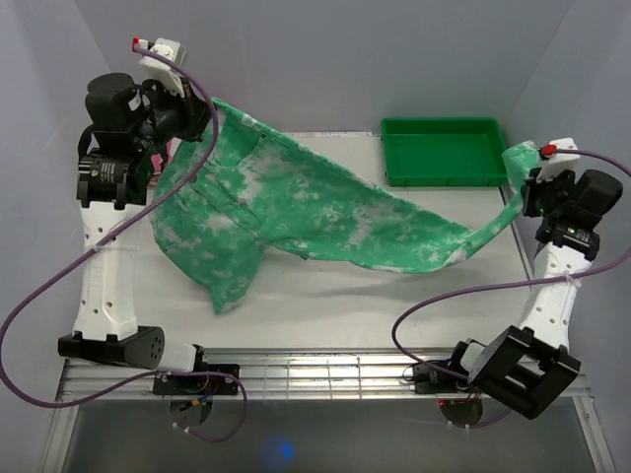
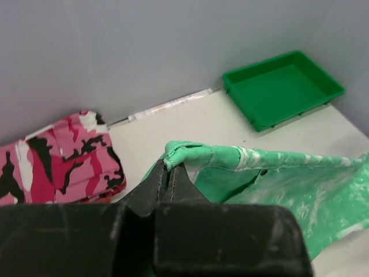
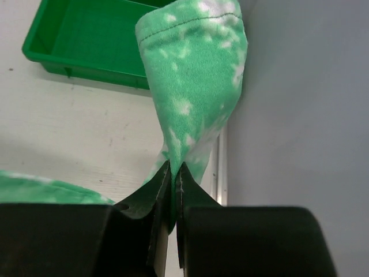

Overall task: Fold and stack the trousers
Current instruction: Flatten the trousers out

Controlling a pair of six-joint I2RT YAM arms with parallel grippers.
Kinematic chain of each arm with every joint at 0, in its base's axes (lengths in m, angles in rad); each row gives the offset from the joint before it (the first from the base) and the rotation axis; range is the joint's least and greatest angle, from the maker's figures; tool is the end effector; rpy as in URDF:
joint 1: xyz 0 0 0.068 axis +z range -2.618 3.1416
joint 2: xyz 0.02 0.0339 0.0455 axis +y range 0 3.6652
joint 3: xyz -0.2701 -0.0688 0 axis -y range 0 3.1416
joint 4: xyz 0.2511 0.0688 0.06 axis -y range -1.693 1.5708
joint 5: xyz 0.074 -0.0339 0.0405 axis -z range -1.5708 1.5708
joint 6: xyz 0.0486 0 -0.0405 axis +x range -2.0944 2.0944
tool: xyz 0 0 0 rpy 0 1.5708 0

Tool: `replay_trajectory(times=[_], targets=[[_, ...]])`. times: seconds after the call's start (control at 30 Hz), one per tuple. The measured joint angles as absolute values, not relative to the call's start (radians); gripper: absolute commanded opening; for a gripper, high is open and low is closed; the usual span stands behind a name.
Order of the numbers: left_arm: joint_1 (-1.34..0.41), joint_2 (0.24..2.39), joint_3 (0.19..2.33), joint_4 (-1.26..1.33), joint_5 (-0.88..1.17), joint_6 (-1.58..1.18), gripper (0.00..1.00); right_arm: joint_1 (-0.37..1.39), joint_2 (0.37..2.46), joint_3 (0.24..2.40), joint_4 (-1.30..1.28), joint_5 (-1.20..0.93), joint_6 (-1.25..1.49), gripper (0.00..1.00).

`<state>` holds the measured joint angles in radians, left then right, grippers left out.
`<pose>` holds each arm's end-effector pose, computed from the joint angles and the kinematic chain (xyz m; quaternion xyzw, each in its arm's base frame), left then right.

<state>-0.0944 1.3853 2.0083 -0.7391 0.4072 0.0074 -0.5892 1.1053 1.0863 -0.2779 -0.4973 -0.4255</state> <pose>0.2540 -0.0434 0.5605 0.1715 0.7237 -0.1792 0.6440 0.2312 -0.1266 0.3759 -0.0822 0.7885 -0.1072 0.6000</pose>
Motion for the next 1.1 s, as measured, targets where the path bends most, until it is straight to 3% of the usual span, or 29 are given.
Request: replay_trajectory(times=[0.23, 0.3, 0.4, 0.43, 0.47, 0.5, 0.6, 0.67, 0.7, 0.8, 0.9, 1.1], targets=[[-0.059, 1.493, 1.777, -0.664, 0.221, -0.009, 0.0, -0.344, 1.406, 1.102, -0.083, -0.327, -0.373, 0.08], [-0.033, 1.554, 1.753, -0.645, 0.187, -0.018, 0.0, -0.312, 1.526, 1.159, -0.062, -0.286, -0.363, 0.17], [0.012, 1.649, 1.749, -0.605, 0.155, -0.033, 0.0, -0.27, 1.639, 1.222, -0.04, -0.244, -0.378, 0.23], [0.027, 1.676, 1.749, -0.591, 0.144, -0.039, 0.0, -0.253, 1.658, 1.239, -0.044, -0.231, -0.379, 0.32], [0.04, 1.7, 1.749, -0.583, 0.138, -0.044, 0.0, -0.241, 1.67, 1.259, -0.051, -0.221, -0.377, 0.53], [0.048, 1.718, 1.749, -0.574, 0.132, -0.048, 0.0, -0.231, 1.679, 1.295, -0.064, -0.212, -0.371, 0.91], [0.069, 1.76, 1.749, -0.554, 0.117, -0.054, 0.0, -0.195, 1.718, 1.433, -0.119, -0.19, -0.4, 0.91], [0.07, 1.776, 1.749, -0.543, 0.116, -0.054, 0.0, -0.172, 1.732, 1.524, -0.186, -0.186, -0.424, 1.0], [0.069, 1.78, 1.749, -0.54, 0.116, -0.054, 0.0, -0.163, 1.728, 1.544, -0.211, -0.197, -0.434, 0.85], [0.068, 1.787, 1.749, -0.537, 0.117, -0.054, 0.0, -0.131, 1.658, 1.506, -0.278, -0.331, -0.464, 0.65], [0.067, 1.787, 1.748, -0.536, 0.119, -0.055, 0.0, -0.022, 1.544, 1.423, -0.35, -0.461, -0.492, 0.54], [0.067, 1.787, 1.732, -0.531, 0.119, -0.059, 0.0, 0.496, 1.513, 1.357, -0.387, -0.605, -0.577, 0.41]])
